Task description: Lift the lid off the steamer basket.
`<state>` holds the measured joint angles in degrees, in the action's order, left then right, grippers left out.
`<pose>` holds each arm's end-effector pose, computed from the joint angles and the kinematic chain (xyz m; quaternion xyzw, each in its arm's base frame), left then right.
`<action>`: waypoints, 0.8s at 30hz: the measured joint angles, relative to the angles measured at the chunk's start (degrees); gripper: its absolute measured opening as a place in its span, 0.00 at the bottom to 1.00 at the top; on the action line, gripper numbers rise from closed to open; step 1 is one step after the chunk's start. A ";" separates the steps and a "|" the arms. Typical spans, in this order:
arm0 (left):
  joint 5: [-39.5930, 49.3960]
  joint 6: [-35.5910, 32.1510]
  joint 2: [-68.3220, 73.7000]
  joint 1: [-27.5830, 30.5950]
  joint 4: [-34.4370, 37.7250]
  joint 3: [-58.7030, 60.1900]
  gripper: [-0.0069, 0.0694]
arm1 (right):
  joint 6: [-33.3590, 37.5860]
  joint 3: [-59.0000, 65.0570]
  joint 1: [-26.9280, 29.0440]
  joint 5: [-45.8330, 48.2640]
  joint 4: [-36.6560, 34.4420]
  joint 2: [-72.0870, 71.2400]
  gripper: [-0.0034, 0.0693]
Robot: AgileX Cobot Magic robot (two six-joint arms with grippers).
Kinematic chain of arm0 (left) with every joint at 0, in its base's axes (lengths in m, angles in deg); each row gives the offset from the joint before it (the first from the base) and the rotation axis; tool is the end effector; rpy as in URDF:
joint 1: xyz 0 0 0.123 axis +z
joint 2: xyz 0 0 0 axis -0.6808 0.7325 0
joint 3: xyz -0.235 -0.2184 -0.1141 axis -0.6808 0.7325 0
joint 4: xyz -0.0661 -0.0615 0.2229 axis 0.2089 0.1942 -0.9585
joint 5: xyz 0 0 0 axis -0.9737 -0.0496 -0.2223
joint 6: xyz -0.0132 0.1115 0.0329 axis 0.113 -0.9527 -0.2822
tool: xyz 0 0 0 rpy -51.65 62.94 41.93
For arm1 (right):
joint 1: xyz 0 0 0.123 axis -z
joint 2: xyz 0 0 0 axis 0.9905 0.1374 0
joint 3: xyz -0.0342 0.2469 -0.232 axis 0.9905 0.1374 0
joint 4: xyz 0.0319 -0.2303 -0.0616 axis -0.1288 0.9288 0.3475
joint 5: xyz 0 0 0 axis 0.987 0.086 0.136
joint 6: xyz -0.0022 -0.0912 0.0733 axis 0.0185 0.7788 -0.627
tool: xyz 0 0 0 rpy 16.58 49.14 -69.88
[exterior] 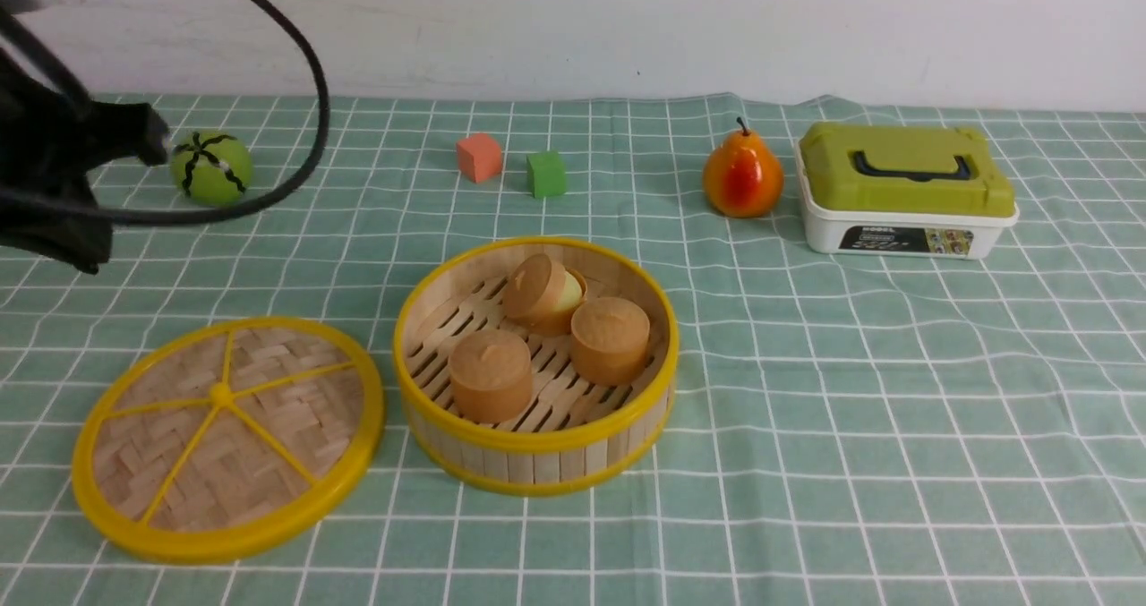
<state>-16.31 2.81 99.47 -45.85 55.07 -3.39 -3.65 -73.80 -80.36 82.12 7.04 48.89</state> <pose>0.2344 -0.0194 0.4265 -0.0729 0.9553 -0.0684 0.2781 0.0096 0.0007 0.1646 0.0707 0.8046 0.0390 0.5883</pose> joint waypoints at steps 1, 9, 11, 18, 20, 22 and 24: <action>-0.81 -1.35 -4.04 0.00 1.50 2.48 0.07 | 0.00 0.00 0.00 0.00 0.00 0.00 0.38; -21.68 -11.25 -39.26 0.00 16.49 31.32 0.07 | 0.00 0.00 0.00 0.00 0.00 0.00 0.38; -27.50 -13.37 -46.45 0.00 18.91 37.72 0.07 | 0.00 0.00 0.00 0.00 0.00 0.00 0.38; -34.43 -14.68 -67.12 0.00 22.28 53.08 0.07 | 0.00 0.00 0.00 0.00 0.00 0.00 0.38; -34.66 -14.62 -69.94 0.00 22.50 54.61 0.07 | 0.00 0.00 0.00 0.00 0.00 0.00 0.38; -34.66 -14.51 -71.24 0.00 22.50 54.95 0.07 | 0.00 0.00 0.00 0.00 0.00 0.00 0.38; -34.66 -14.51 -71.39 0.00 22.65 54.95 0.07 | 0.00 0.00 0.00 0.00 0.00 0.00 0.38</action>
<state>-50.97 -11.69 28.07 -45.85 77.73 51.56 -3.65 -73.80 -80.36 82.12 7.04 48.89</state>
